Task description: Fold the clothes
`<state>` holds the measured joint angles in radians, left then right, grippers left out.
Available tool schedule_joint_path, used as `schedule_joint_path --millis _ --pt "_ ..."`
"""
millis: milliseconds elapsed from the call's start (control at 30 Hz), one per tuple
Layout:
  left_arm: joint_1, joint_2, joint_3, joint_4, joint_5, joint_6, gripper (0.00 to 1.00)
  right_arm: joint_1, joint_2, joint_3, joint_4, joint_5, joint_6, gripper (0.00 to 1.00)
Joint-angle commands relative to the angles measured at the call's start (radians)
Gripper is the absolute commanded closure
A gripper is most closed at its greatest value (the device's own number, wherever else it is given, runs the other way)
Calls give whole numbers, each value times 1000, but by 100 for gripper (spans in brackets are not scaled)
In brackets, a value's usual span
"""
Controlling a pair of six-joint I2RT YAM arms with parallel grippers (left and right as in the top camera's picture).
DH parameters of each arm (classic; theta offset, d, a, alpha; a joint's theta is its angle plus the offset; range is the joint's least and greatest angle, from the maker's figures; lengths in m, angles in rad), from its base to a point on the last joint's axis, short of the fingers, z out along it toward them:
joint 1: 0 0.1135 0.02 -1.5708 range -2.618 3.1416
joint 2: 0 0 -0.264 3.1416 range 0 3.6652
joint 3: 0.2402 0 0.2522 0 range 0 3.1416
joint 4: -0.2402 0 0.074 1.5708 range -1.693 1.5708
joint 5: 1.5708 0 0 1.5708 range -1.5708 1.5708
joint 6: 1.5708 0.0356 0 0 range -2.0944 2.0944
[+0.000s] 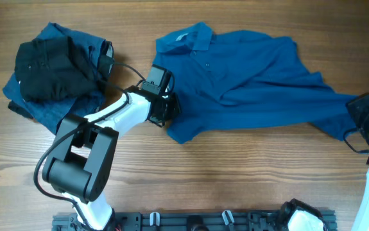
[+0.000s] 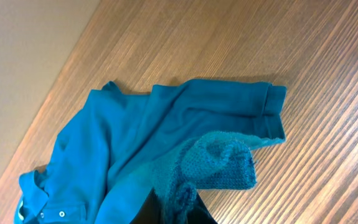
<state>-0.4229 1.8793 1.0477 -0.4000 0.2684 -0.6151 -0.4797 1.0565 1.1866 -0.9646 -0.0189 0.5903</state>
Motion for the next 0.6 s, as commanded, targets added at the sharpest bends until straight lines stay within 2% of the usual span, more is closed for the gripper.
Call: schedule_joint_path --millis 0,167,333,433,567 --pt "51 -48 -8 -95 18 1 96 -4 0 27 10 0 14 96" --pt "191 -294 -6 -267 -3 82 96 -4 0 27 10 4 13 96" --pt "242 -562 -6 -426 -203 114 96 -4 2 27 11 4 14 96" --pt "242 -595 -6 -483 -243 114 96 -4 10 27 11 3 14 96" --pt "242 -615 -3 -497 -224 114 96 -4 14 27 7 -42 -11 96"
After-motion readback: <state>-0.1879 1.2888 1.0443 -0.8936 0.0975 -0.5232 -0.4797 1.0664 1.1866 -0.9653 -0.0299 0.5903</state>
